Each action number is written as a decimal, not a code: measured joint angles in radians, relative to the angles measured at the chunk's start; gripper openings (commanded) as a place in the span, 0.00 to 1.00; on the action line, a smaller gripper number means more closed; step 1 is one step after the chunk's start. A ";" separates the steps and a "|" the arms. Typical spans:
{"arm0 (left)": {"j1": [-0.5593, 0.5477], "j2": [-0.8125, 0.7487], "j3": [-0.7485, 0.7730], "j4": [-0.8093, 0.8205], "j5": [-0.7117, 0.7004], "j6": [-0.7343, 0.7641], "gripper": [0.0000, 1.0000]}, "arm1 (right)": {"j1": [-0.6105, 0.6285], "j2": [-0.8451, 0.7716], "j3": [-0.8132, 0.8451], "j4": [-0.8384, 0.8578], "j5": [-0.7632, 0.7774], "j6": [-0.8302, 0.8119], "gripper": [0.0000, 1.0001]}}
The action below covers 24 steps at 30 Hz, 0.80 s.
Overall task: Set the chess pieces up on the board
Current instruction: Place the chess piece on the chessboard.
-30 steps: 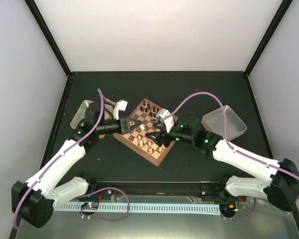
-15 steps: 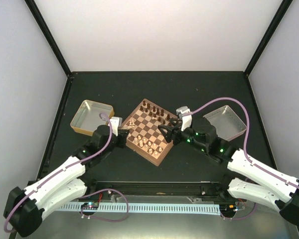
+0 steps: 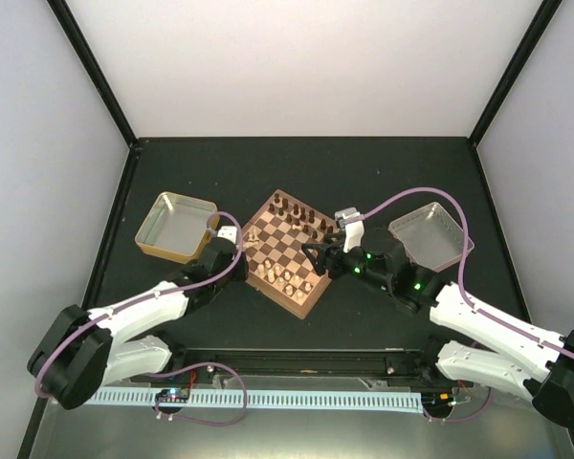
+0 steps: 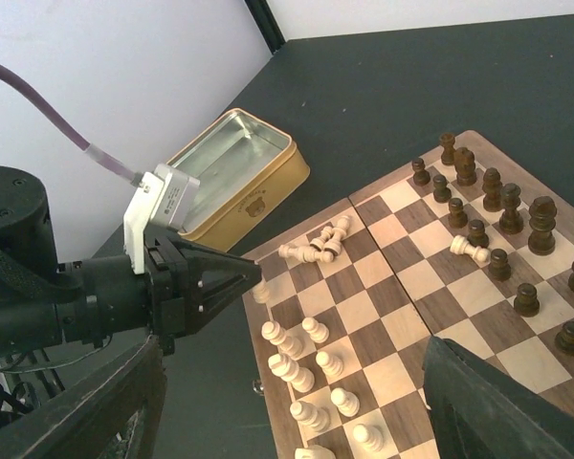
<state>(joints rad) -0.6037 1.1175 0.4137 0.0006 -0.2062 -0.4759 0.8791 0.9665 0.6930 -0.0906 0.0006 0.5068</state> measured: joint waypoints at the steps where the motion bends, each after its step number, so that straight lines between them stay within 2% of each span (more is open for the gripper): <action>1: 0.000 0.008 -0.003 0.009 -0.003 0.000 0.05 | 0.000 0.000 0.000 0.000 0.001 0.001 0.75; 16: 0.000 0.089 -0.050 0.163 -0.045 0.000 0.15 | 0.000 0.005 0.000 -0.008 0.001 0.015 0.75; 24: 0.000 0.082 -0.069 0.170 -0.045 -0.008 0.33 | 0.000 0.005 0.000 -0.007 0.000 0.019 0.74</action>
<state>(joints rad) -0.6037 1.1992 0.3443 0.1707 -0.2508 -0.4839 0.8791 0.9714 0.6930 -0.0975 0.0010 0.5255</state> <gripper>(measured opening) 0.282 0.745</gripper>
